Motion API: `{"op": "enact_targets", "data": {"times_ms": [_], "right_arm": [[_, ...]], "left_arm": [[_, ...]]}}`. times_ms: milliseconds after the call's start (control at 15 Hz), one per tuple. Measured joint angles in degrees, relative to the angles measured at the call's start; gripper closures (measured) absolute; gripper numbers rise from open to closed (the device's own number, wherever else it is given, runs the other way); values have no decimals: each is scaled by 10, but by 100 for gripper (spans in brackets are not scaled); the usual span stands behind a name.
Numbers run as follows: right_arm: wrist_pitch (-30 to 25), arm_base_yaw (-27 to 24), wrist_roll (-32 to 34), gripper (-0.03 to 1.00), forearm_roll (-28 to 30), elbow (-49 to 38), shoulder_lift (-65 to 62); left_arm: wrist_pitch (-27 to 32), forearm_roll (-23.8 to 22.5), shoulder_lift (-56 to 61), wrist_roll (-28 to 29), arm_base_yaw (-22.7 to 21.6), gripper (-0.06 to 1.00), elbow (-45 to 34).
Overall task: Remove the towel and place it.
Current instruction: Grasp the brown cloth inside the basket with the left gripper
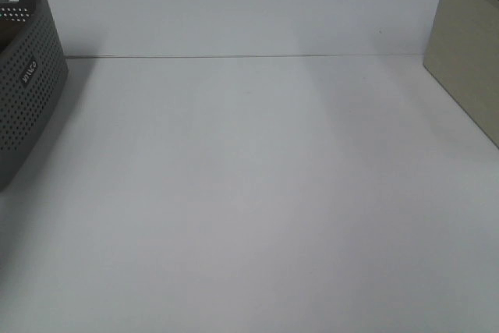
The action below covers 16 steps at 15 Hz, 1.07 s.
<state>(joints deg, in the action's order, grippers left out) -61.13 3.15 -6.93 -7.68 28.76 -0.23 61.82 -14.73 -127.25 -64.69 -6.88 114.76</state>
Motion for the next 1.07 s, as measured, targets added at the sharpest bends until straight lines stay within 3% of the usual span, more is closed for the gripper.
{"op": "enact_targets", "data": {"times_ms": [267,800,1067], "right_arm": [[0,0,0,17,0,0,0],[0,0,0,17,0,0,0],[0,0,0,17,-1,0,0]], "left_arm": [[3,-9,61,1,0,94,12],[18,1,270,84,5,94,13],[-19,-14,345,84,80,94,13]]}}
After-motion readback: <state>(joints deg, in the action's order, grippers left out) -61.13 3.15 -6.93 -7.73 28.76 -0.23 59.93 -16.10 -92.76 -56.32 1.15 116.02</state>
